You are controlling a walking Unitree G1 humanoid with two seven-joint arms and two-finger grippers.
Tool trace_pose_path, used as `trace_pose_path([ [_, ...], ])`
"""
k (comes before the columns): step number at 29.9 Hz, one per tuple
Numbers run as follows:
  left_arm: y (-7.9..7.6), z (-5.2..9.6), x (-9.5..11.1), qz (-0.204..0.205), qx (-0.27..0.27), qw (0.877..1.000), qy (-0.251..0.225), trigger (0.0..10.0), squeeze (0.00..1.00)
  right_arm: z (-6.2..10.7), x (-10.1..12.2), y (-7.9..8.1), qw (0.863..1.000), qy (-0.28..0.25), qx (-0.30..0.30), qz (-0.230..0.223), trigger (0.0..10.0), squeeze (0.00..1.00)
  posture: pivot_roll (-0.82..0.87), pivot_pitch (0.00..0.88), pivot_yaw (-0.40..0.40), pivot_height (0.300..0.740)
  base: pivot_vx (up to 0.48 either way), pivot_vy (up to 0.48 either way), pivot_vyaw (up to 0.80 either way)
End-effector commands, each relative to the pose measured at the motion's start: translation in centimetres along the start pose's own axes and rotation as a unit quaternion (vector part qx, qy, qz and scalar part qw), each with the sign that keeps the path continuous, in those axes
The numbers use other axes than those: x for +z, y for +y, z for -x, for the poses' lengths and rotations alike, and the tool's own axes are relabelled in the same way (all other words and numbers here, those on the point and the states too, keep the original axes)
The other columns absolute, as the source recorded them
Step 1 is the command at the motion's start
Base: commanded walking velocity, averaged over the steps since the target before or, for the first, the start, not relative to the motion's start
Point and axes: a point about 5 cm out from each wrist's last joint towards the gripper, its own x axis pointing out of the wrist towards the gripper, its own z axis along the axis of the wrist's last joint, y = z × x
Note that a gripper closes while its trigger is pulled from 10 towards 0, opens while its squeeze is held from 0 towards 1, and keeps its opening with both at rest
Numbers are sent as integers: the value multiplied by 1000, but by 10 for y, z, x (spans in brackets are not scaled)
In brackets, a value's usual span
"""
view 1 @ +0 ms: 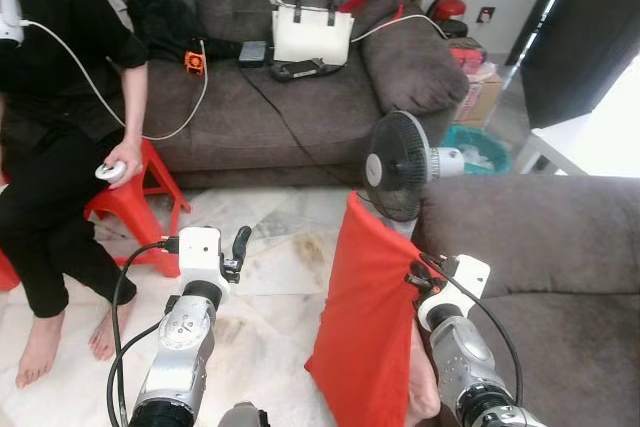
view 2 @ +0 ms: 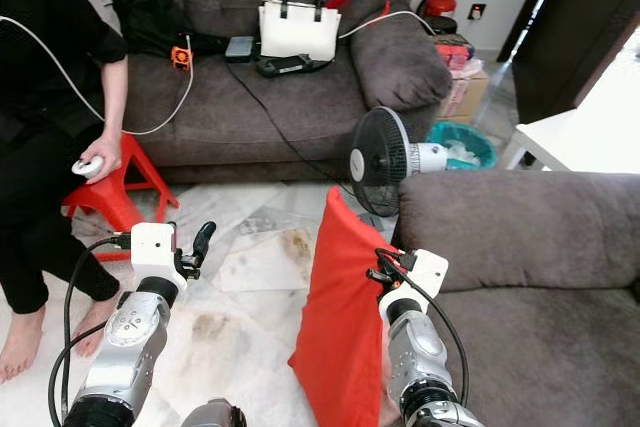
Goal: Move the pillow to the sofa from floor
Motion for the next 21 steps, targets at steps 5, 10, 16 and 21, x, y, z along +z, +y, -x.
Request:
trace_pose_path([
  [5, -7, -5, 1, -23, -14, 1000, 1, 10000, 0, -2, 22, -5, 998, -47, 3, 29, 10000, 0, 137, 0, -76, 726, 0, -351, -788],
  [10, -6, -6, 1, -22, -14, 1000, 2, 10000, 0, -2, 21, -6, 998, -48, 2, 32, 10000, 0, 130, 0, -63, 726, 0, -259, -788],
  [16, -6, -9, 0, -30, -24, 999, 5, 10000, 0, 2, 19, -6, 998, -58, -1, 38, 10000, 0, 104, 0, -41, 726, 0, -101, -788],
  [21, -8, -11, 0, -25, -30, 999, 5, 10000, 0, 4, 20, -8, 997, -66, -2, 46, 10000, 0, 89, 0, -33, 726, 0, -202, -788],
])
